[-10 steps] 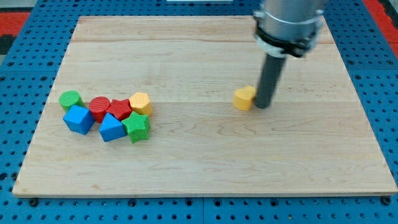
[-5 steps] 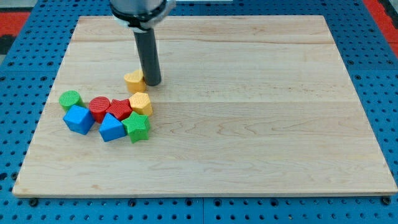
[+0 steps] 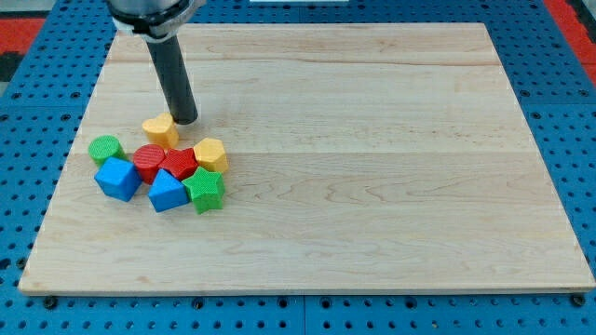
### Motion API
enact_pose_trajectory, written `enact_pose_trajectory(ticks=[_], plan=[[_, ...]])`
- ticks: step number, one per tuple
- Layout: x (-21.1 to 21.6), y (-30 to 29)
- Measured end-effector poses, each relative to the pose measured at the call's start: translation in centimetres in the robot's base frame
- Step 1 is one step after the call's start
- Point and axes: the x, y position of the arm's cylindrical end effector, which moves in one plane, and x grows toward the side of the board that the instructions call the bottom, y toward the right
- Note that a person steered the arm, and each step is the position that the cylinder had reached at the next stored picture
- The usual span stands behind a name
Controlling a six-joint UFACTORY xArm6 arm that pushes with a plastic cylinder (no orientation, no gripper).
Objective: Move the yellow heart to the top of the red circle
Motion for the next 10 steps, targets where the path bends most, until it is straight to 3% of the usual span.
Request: enact_pose_trajectory(ticks=[1,2,3,4,6,7,8,10], plan=[[2.3,0.3],[1.1,1.0],[-3.5,-2.7],[-1.8,-5.8],[1.3,-4.1],[-1.9,-2.3],[-2.4,1.3],[-2.9,1.9]])
